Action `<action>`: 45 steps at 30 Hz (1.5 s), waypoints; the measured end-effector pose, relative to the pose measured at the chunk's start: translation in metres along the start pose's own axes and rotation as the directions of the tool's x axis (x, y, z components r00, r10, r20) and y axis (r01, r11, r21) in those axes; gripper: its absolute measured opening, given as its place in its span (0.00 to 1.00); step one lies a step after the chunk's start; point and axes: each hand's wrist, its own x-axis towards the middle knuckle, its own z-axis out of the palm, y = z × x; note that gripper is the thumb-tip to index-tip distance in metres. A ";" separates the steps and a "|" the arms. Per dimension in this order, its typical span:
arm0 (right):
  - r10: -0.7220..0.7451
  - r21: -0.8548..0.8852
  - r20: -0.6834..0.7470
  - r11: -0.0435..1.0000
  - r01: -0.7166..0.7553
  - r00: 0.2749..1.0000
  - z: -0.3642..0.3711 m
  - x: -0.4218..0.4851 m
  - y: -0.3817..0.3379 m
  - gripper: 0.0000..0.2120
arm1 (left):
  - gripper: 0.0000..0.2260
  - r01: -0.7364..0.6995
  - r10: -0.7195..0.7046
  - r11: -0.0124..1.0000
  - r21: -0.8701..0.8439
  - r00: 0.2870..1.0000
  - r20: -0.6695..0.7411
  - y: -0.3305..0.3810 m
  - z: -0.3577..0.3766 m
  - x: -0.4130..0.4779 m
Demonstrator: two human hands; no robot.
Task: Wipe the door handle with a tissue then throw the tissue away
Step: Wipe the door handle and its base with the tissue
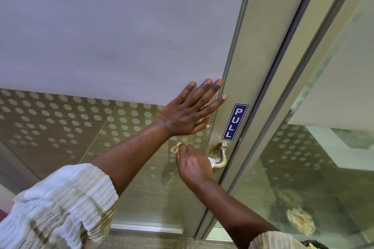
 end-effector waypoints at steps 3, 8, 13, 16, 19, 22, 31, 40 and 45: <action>-0.074 0.028 -0.046 0.997 0.076 0.996 0.002 -0.007 0.008 0.11 | 0.33 0.002 -0.002 1.000 -0.010 1.000 0.004 0.001 0.001 -0.001; -0.150 0.043 -0.132 0.987 0.157 0.980 0.008 -0.015 0.020 0.13 | 0.32 -0.008 0.008 1.000 -0.014 1.000 0.000 0.001 0.002 -0.001; -0.200 -0.071 -0.150 0.979 0.192 0.968 0.021 -0.046 0.044 0.25 | 0.32 -0.015 0.015 1.000 -0.017 1.000 -0.021 0.000 0.002 0.000; -0.196 -0.104 -0.165 0.978 0.181 0.967 0.009 -0.051 0.064 0.15 | 0.32 -0.011 0.011 1.000 -0.008 1.000 -0.019 -0.001 0.002 0.001; -0.114 -0.092 -0.098 0.990 0.105 0.989 -0.006 -0.040 0.051 0.20 | 0.32 0.001 -0.001 1.000 -0.008 1.000 -0.009 0.001 0.002 0.000; 0.073 -0.073 0.024 0.995 -0.071 0.997 -0.008 -0.021 0.014 0.25 | 0.32 0.004 -0.004 1.000 0.005 1.000 -0.013 0.001 0.002 -0.001; -0.188 -0.037 -0.040 0.982 0.187 0.981 -0.006 -0.046 0.064 0.14 | 0.32 -0.006 0.006 1.000 -0.018 1.000 -0.006 0.002 0.001 0.000; 0.362 -0.015 0.184 0.930 -0.366 0.914 -0.009 0.008 -0.011 0.25 | 0.33 0.003 -0.003 1.000 -0.008 1.000 -0.016 0.000 0.002 0.001; 0.459 0.013 0.282 0.876 -0.481 0.843 -0.006 0.033 -0.025 0.10 | 0.34 0.008 -0.009 1.000 -0.011 1.000 -0.012 0.001 0.004 -0.001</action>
